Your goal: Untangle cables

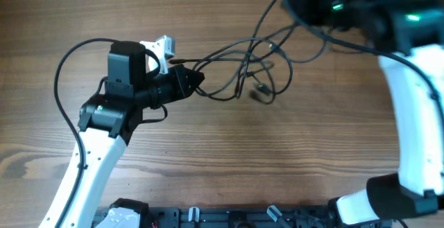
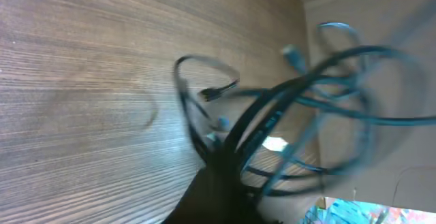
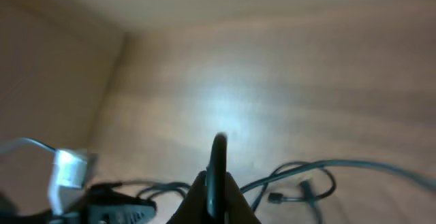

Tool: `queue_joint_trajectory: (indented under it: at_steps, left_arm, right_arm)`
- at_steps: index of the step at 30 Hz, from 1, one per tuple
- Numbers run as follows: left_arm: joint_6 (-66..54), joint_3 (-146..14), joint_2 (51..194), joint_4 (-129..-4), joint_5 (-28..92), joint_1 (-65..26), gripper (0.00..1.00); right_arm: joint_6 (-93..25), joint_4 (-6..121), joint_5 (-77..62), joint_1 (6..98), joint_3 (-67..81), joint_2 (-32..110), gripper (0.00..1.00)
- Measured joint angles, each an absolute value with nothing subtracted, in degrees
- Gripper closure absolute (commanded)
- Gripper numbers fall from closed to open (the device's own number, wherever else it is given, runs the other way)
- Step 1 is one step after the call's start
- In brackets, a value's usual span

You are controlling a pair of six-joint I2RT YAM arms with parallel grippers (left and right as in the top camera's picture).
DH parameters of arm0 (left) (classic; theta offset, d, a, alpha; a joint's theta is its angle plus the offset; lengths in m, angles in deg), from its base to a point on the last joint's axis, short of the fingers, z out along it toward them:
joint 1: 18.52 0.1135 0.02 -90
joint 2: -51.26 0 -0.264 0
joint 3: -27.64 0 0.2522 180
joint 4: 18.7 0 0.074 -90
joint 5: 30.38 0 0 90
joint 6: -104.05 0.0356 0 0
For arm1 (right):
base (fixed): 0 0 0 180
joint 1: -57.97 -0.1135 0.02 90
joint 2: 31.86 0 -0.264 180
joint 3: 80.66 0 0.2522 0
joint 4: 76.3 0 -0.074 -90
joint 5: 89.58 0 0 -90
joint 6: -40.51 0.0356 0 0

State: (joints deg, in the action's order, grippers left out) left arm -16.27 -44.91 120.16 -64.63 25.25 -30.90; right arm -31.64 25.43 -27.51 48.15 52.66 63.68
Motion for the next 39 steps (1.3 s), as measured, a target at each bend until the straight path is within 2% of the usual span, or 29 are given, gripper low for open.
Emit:
queue_joint_trajectory:
  at_steps: [7, 15, 20, 24, 26, 29, 33, 37, 39]
  left_arm:
    - [-18.11, -47.29, 121.78, -63.80, 24.96, -31.66, 0.96]
    - [-19.99, -49.13, 127.51, -67.93, 34.63, -32.69, 0.96]
    - [-21.30, -48.69, 132.03, -69.44, 40.31, -32.78, 0.95]
    - [-20.88, -45.17, 135.64, -71.97, 49.53, -30.94, 0.88]
    - [-20.58, -44.89, 136.18, -72.02, 52.33, -30.88, 0.82]
    - [-20.53, -44.89, 136.12, -71.99, 55.17, -30.88, 0.83]
    - [-20.36, -44.89, 136.12, -71.62, 55.89, -30.88, 0.96]
    - [-18.65, -44.89, 136.12, -68.19, 50.65, -30.90, 0.94]
    - [-16.80, -44.89, 136.12, -66.46, 46.93, -31.25, 0.88]
  right_arm:
    - [-31.12, 22.63, -32.40, 57.96, 61.93, 62.48, 0.96]
    - [-27.64, 22.50, -35.57, 64.85, 62.02, 61.87, 0.96]
    - [-26.81, 19.79, -27.07, 67.21, 62.37, 61.87, 0.96]
    - [-26.83, 19.33, -18.35, 72.17, 63.86, 60.32, 0.96]
    - [-26.88, 18.17, -17.19, 71.97, 64.01, 59.88, 0.96]
    - [-27.34, 16.45, -17.10, 71.78, 64.05, 60.23, 0.96]
    - [-30.29, 13.58, -19.88, 71.40, 64.07, 62.57, 0.96]
    - [-33.54, 11.35, -22.30, 68.89, 64.07, 65.85, 0.96]
    - [-35.49, 10.28, -23.09, 66.77, 64.07, 67.44, 0.95]
